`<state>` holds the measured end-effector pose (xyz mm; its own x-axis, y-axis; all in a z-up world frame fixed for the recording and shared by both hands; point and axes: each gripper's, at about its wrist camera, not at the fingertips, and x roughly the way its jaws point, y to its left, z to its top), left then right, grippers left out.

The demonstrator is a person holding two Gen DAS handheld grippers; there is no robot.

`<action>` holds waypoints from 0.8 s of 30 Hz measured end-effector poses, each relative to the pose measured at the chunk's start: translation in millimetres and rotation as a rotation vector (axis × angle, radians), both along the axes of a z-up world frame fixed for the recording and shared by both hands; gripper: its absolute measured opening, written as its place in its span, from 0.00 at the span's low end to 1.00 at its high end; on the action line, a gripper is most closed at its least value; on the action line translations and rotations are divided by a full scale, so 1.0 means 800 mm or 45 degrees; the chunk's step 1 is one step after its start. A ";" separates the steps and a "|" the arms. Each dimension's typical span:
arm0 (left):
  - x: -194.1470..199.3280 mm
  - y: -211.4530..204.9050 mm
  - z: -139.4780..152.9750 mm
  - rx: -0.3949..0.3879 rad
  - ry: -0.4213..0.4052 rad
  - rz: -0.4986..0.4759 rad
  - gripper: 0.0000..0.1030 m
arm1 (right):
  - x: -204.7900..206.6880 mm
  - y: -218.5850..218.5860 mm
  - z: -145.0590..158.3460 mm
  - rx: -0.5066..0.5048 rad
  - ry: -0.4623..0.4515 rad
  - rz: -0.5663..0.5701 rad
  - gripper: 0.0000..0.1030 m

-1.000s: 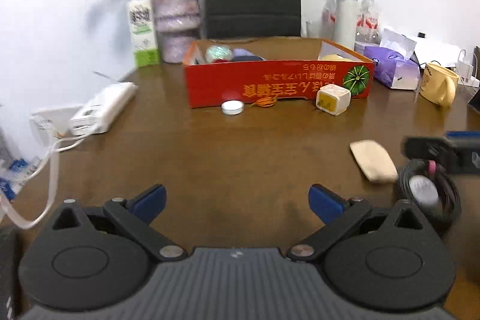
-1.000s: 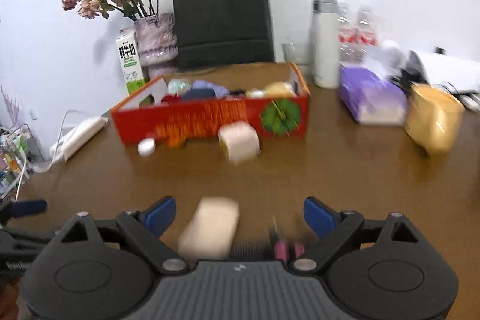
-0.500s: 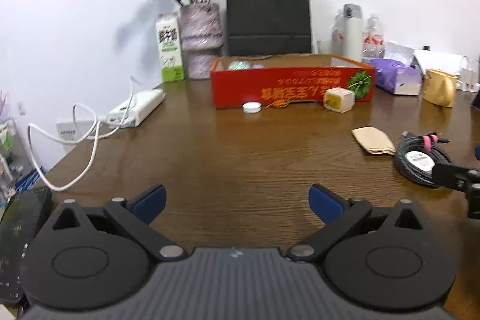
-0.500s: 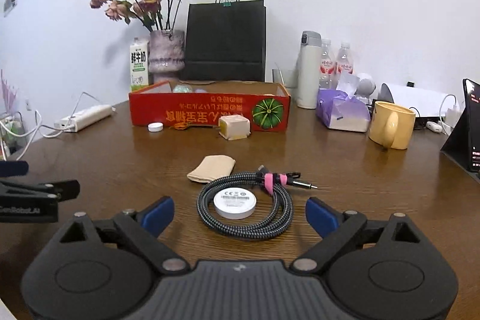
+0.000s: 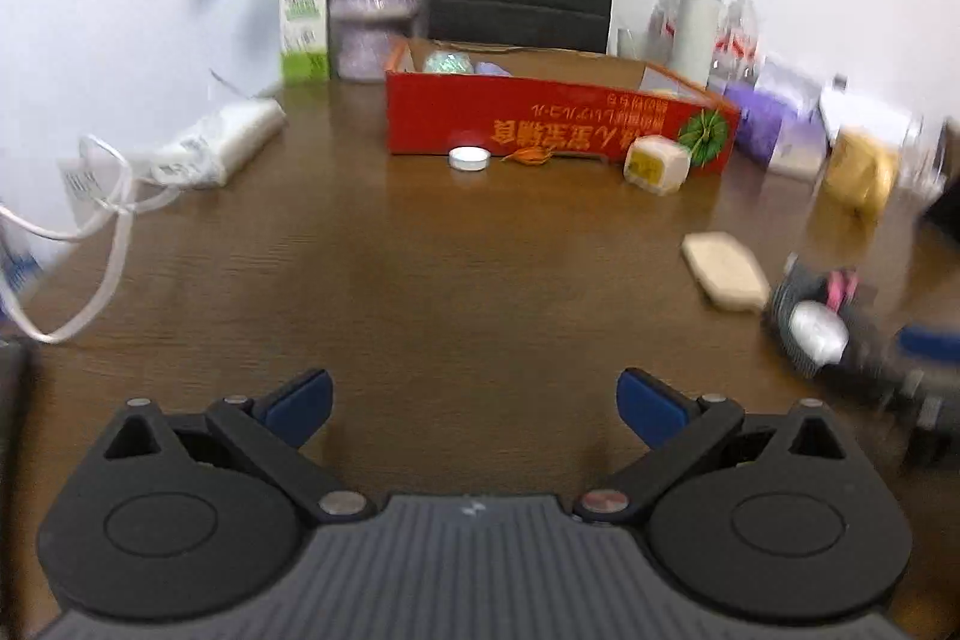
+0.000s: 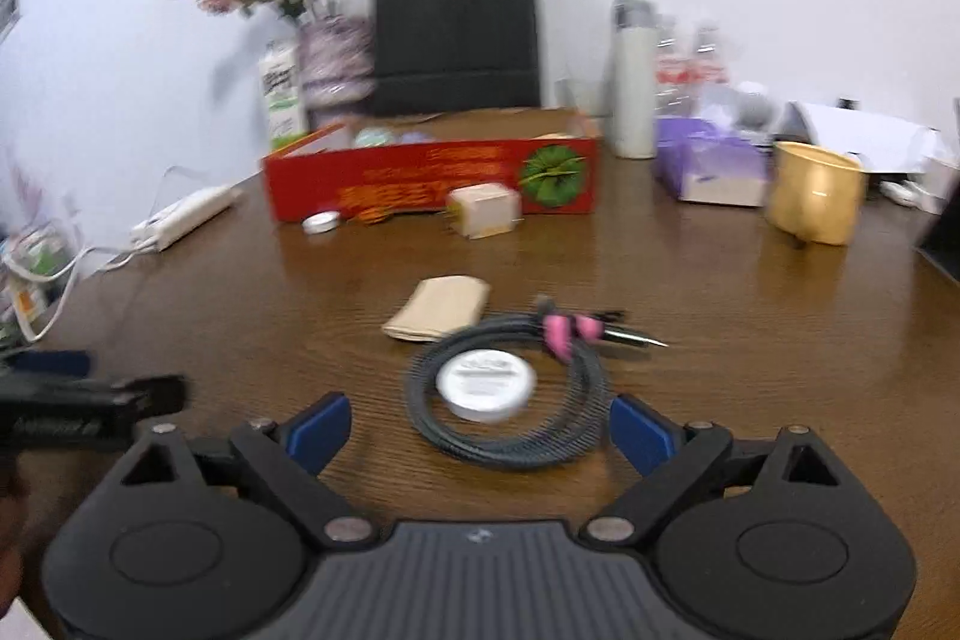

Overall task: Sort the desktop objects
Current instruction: 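Grasp the white round lid with the left gripper while the right gripper grasps the beige pad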

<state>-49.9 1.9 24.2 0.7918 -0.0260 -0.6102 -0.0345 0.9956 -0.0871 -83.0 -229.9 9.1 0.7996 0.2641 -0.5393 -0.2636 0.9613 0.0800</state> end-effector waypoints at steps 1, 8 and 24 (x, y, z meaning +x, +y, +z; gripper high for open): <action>0.013 0.001 0.006 -0.016 0.011 0.010 1.00 | 0.006 0.005 0.005 0.008 0.008 0.049 0.82; 0.145 -0.002 0.017 0.087 -0.016 -0.002 0.80 | 0.099 0.039 0.018 -0.062 0.054 0.116 0.69; 0.272 0.001 -0.016 0.012 0.018 -0.036 0.28 | 0.169 0.056 -0.001 -0.063 -0.042 0.196 0.07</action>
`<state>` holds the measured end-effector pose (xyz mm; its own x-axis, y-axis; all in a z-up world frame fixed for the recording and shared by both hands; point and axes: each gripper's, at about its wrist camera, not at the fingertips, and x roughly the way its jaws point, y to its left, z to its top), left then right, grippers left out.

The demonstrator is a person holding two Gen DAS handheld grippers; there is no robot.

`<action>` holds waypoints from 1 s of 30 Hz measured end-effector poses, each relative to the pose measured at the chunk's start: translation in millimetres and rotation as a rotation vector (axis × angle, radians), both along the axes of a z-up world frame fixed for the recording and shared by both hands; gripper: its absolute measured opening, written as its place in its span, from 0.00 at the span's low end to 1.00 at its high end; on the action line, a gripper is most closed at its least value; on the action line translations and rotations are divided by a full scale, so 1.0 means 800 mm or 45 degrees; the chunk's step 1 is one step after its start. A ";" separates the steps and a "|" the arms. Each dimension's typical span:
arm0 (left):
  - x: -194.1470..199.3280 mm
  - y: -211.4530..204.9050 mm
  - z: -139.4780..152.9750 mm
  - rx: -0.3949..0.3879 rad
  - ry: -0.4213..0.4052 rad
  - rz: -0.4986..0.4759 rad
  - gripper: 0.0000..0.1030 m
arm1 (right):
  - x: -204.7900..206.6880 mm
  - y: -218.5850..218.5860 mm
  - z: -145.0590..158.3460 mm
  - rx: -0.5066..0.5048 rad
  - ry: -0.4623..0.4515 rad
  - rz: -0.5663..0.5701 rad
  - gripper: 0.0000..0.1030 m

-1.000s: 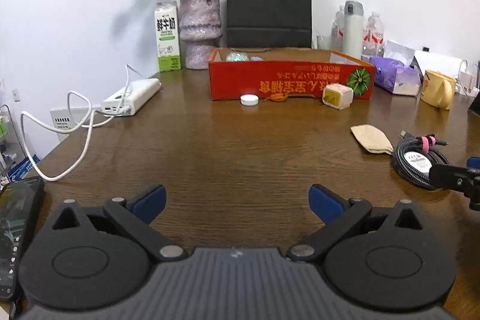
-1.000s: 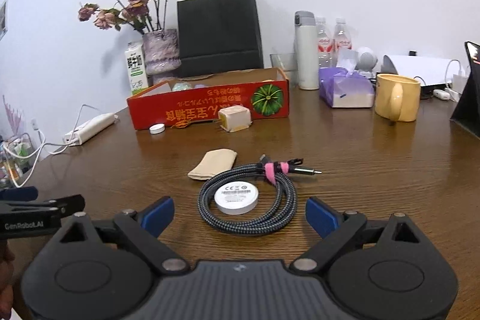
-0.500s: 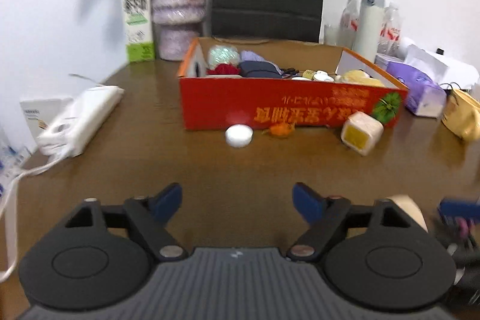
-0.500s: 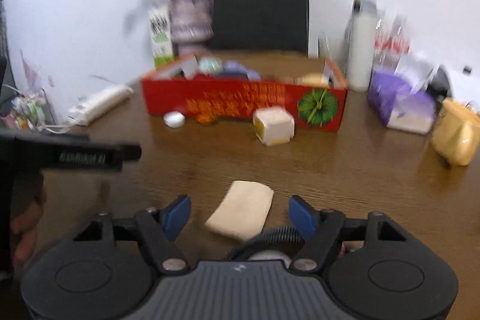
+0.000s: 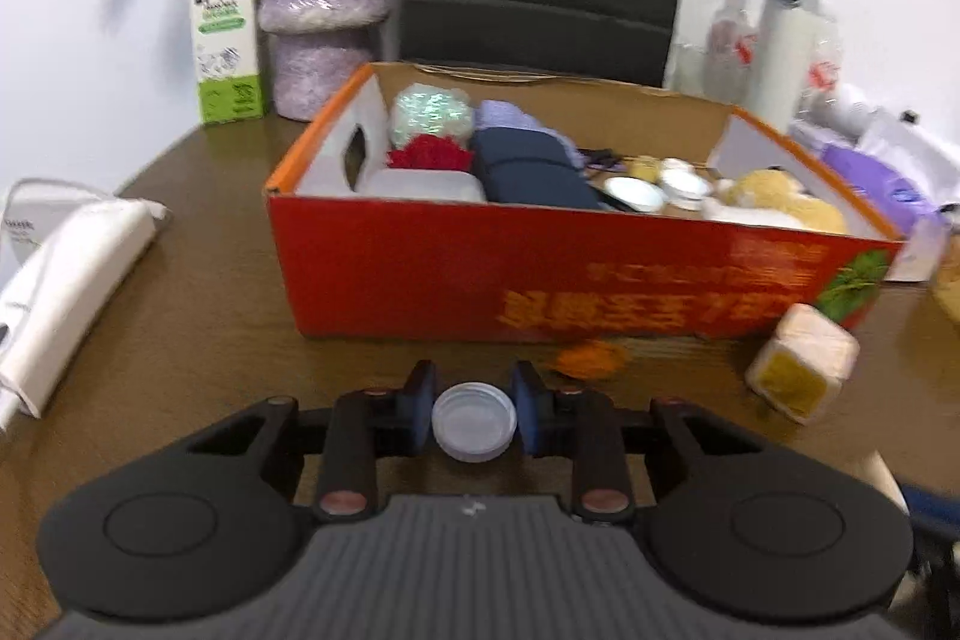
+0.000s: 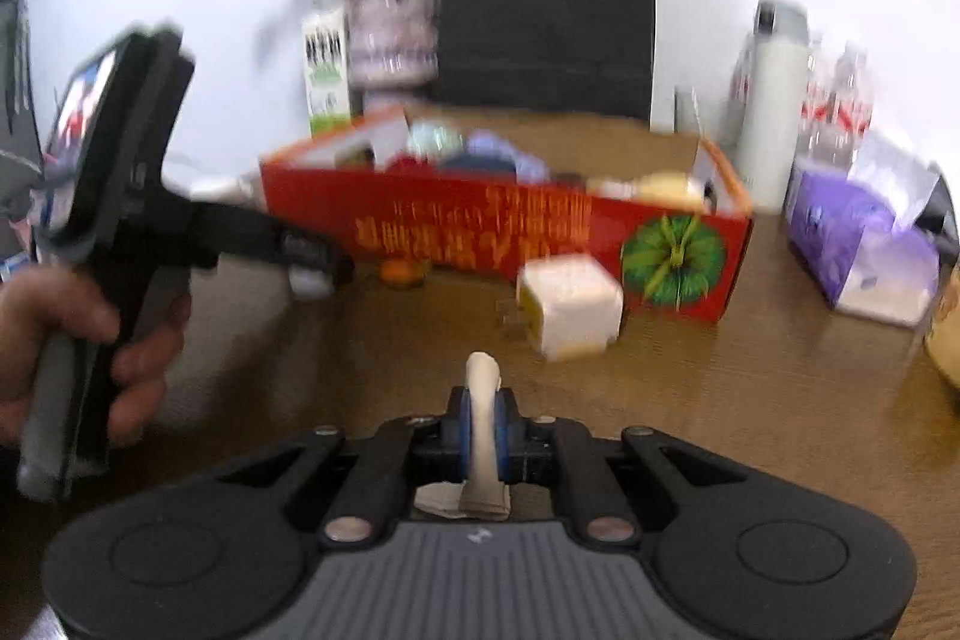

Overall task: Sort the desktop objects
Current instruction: 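Grasp the white round lid with the left gripper while the right gripper grasps the beige pad, then carry the lid and beige pad into the cardboard box and open both grippers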

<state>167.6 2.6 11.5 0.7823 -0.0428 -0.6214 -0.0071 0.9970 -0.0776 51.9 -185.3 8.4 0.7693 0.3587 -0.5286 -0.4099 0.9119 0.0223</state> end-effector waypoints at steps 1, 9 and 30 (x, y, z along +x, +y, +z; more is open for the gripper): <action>-0.005 -0.001 0.004 -0.011 -0.012 -0.006 0.28 | -0.004 -0.001 0.004 0.008 -0.036 -0.001 0.07; -0.090 -0.023 0.043 -0.039 -0.228 0.022 0.28 | -0.012 -0.038 0.028 0.148 -0.151 -0.130 0.07; -0.314 -0.031 0.070 -0.122 -0.251 -0.095 0.28 | -0.195 -0.048 0.088 0.182 -0.267 -0.059 0.07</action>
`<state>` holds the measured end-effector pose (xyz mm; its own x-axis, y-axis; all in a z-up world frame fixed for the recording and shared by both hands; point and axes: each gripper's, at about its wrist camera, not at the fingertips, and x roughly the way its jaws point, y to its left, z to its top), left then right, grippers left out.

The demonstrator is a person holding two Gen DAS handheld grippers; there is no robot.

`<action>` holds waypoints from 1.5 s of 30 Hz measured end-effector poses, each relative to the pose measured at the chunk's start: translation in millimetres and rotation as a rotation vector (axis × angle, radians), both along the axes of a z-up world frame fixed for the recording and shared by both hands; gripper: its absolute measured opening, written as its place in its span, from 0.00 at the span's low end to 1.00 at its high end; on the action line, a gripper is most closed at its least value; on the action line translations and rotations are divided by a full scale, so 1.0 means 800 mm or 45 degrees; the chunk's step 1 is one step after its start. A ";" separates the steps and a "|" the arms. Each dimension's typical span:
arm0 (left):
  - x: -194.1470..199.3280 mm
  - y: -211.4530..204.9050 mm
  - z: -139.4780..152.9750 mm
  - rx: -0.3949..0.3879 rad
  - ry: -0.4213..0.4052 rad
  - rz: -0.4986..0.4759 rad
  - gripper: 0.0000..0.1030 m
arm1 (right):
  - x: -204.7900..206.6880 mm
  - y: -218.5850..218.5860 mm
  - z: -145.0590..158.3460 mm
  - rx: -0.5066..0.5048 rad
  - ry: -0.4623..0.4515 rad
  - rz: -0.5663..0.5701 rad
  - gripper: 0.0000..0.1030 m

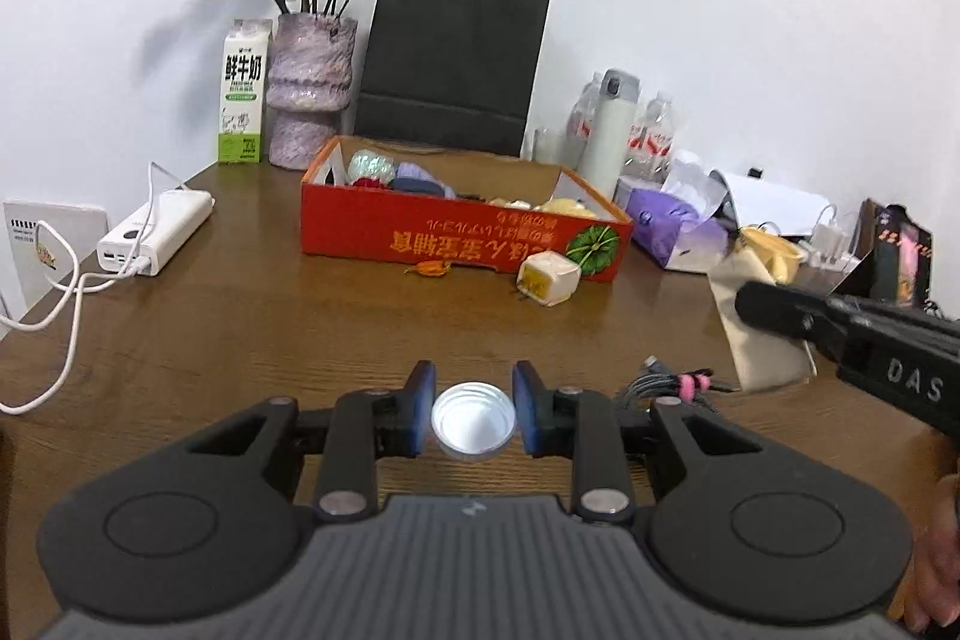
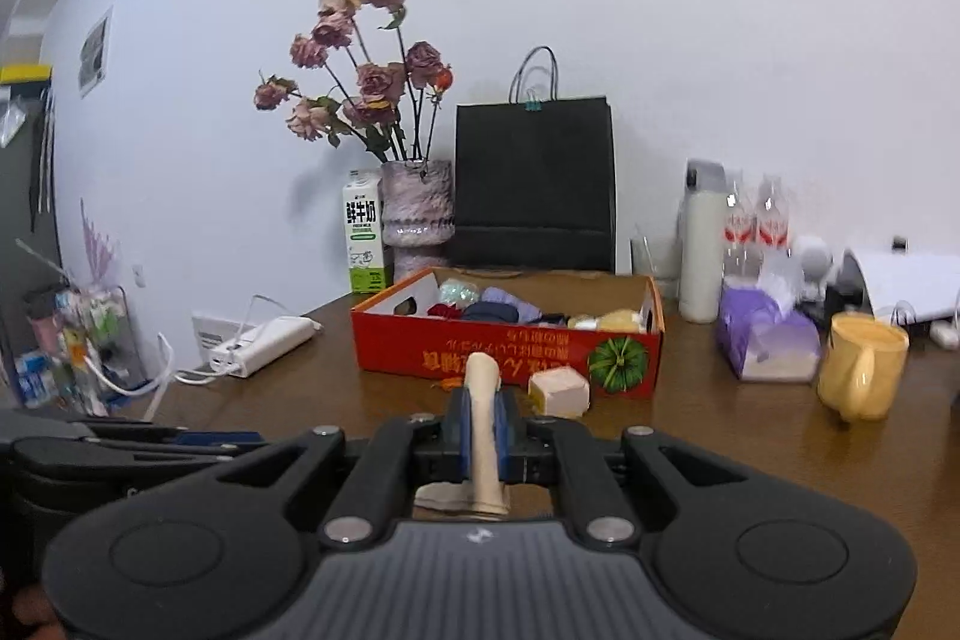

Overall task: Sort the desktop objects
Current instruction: 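Carry the lid and beige pad into the cardboard box and open both grippers, then move both tools back toward the coiled braided cable and white puck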

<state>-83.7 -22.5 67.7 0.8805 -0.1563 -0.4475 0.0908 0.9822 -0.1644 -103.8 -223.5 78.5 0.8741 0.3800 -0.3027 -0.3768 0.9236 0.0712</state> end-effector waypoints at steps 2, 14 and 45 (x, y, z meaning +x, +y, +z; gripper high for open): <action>-0.006 0.001 0.007 0.005 -0.026 0.012 0.28 | -0.012 -0.003 0.004 0.001 -0.016 -0.003 0.07; 0.094 0.019 0.077 -0.035 -0.114 0.035 0.28 | 0.056 -0.001 0.055 0.020 -0.125 0.002 0.07; 0.522 -0.022 0.060 0.234 0.290 0.079 0.81 | 0.563 0.050 0.017 -0.257 0.436 -0.205 0.45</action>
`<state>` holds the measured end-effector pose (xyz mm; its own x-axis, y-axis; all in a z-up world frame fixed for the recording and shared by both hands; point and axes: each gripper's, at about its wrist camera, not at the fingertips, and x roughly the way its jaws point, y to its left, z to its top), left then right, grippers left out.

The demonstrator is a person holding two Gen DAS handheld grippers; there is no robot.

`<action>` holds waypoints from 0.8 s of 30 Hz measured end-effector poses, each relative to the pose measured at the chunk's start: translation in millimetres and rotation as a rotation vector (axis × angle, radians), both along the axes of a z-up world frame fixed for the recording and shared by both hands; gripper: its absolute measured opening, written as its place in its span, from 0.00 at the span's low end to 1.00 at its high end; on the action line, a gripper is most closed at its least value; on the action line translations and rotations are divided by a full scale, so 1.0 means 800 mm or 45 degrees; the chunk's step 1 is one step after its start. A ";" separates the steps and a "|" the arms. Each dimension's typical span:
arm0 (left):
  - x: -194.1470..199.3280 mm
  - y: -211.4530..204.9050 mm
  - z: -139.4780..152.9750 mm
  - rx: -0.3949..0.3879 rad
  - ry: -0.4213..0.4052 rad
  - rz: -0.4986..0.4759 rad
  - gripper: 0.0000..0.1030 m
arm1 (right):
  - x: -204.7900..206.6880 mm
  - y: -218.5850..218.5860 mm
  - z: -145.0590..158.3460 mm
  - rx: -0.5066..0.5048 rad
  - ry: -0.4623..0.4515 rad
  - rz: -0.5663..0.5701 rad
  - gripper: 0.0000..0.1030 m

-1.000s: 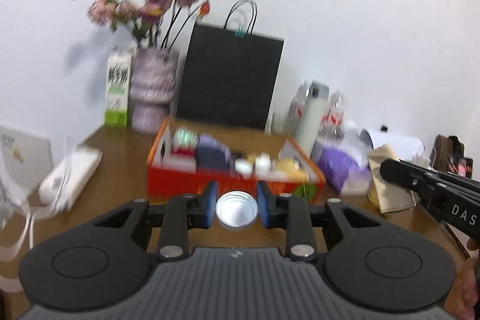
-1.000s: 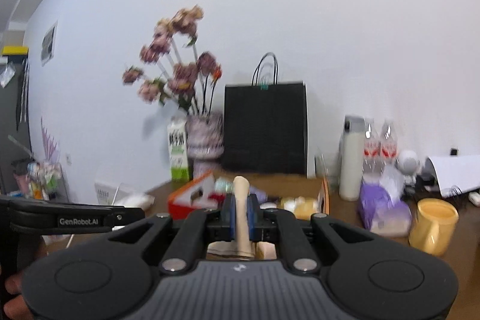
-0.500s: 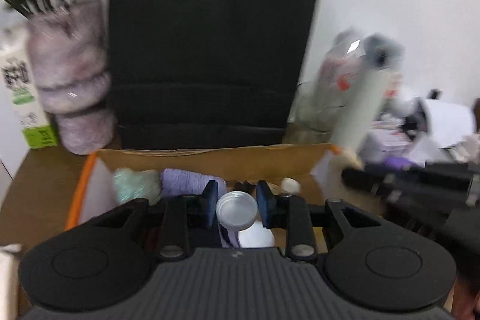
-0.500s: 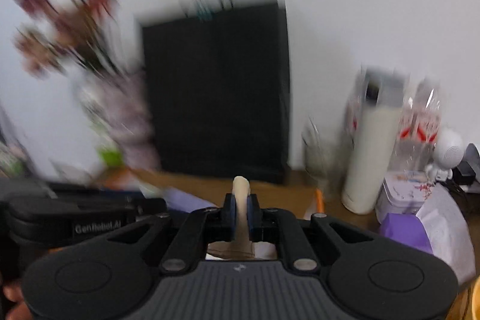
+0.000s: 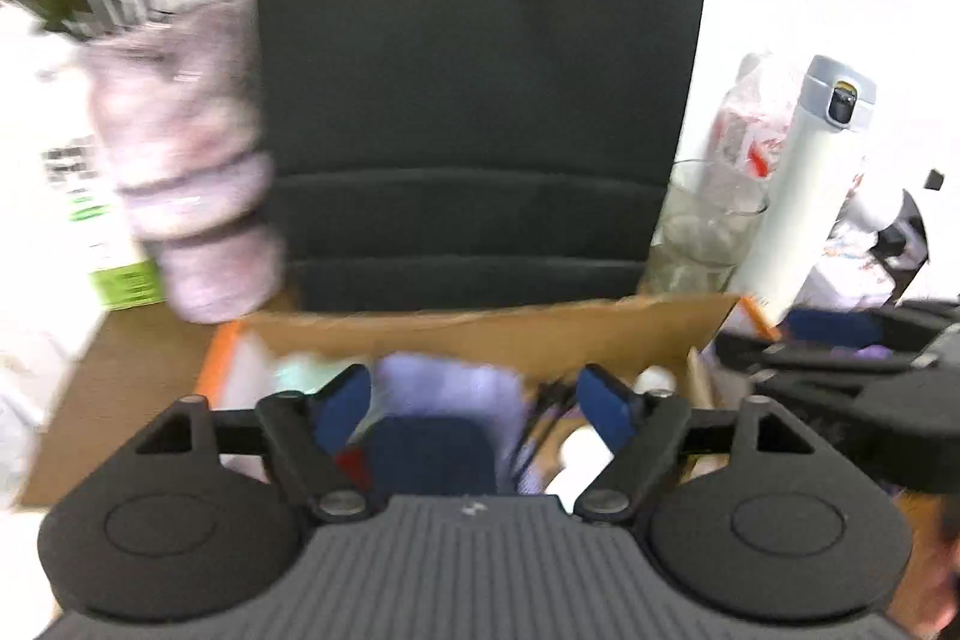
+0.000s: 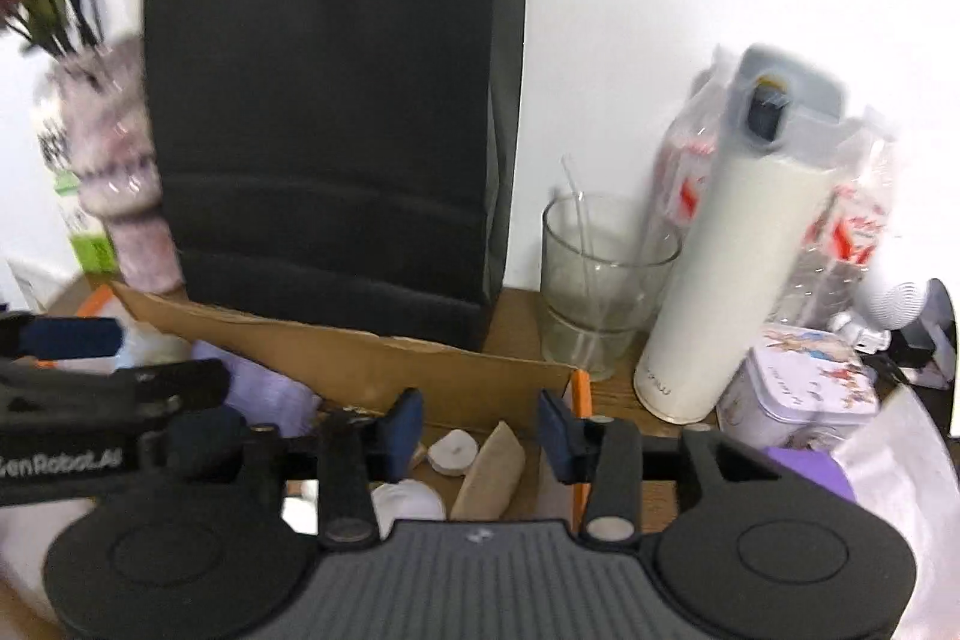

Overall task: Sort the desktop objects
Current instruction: 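Move both tools back toward the coiled braided cable and white puck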

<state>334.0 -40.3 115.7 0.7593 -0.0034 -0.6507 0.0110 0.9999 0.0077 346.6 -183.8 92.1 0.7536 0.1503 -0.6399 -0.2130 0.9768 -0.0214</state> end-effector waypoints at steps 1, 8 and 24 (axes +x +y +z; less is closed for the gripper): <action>-0.019 0.005 0.004 -0.011 -0.017 0.028 0.83 | -0.010 -0.001 0.006 0.018 -0.009 0.000 0.51; -0.151 0.023 -0.014 -0.123 -0.023 0.146 0.99 | -0.136 -0.013 0.021 0.093 -0.085 0.064 0.69; -0.403 0.057 -0.086 -0.298 -0.041 -0.019 1.00 | -0.448 -0.048 -0.045 0.294 -0.049 0.123 0.81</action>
<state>11.7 5.2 46.8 0.7782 -0.1627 -0.6065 0.0291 0.9742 -0.2240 -11.7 -222.2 56.3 0.7520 0.3618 -0.5510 -0.3089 0.9319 0.1903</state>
